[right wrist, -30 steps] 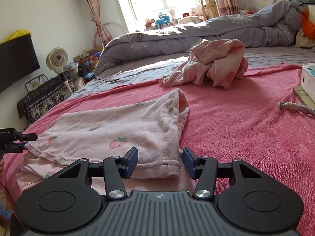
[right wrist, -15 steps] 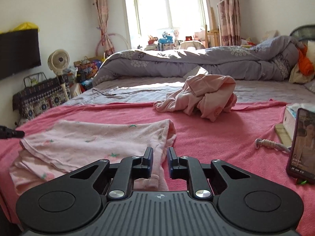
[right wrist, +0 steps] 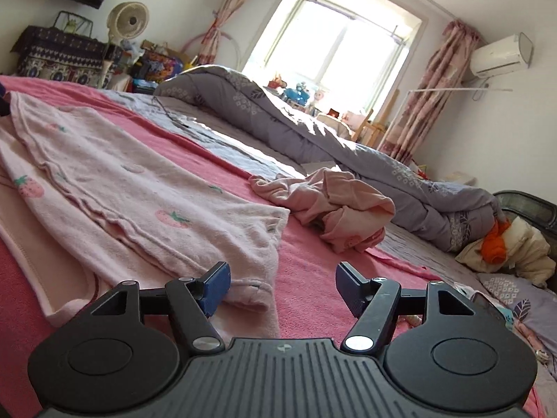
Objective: Fold clothes
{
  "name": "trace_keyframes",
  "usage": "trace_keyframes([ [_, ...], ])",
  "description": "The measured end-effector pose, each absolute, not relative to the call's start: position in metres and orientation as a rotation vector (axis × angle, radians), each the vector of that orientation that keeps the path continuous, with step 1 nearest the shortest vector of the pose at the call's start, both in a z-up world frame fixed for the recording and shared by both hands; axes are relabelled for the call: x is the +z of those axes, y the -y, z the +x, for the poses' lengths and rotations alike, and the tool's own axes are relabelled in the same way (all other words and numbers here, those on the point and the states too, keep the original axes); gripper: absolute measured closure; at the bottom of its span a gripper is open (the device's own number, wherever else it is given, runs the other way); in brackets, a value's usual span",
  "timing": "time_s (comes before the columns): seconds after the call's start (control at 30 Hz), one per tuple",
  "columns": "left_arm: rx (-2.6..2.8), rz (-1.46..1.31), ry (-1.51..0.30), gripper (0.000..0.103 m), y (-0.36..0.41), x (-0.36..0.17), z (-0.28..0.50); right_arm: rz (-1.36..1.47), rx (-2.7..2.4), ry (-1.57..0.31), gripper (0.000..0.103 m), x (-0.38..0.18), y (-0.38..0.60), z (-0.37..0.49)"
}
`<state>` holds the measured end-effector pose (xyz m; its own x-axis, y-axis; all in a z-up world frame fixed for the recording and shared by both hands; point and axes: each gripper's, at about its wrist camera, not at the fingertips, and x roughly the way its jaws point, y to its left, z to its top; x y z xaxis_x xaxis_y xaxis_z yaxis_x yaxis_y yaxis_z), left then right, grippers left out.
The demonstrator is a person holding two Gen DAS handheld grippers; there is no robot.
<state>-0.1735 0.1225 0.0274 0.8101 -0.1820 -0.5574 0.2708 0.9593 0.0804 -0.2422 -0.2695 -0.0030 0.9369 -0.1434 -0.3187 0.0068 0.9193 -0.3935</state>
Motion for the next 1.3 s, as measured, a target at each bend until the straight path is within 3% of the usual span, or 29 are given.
trace_keyframes([
  [0.17,-0.261,0.185,-0.568,0.027,-0.125,0.024,-0.176,-0.306,-0.087,-0.352,0.032,0.003,0.291,-0.246],
  [0.3,-0.224,0.211,-0.566,0.021,-0.119,0.021,-0.168,-0.256,0.061,-0.282,0.02,0.013,0.266,-0.257],
  [0.77,-0.301,0.017,-0.514,0.018,-0.159,0.028,-0.181,-0.274,0.489,-0.209,0.017,0.026,0.087,-0.228],
  [1.3,-0.223,-0.029,-0.518,0.016,-0.154,0.017,-0.155,-0.222,0.48,-0.274,0.013,0.02,0.056,-0.193],
])
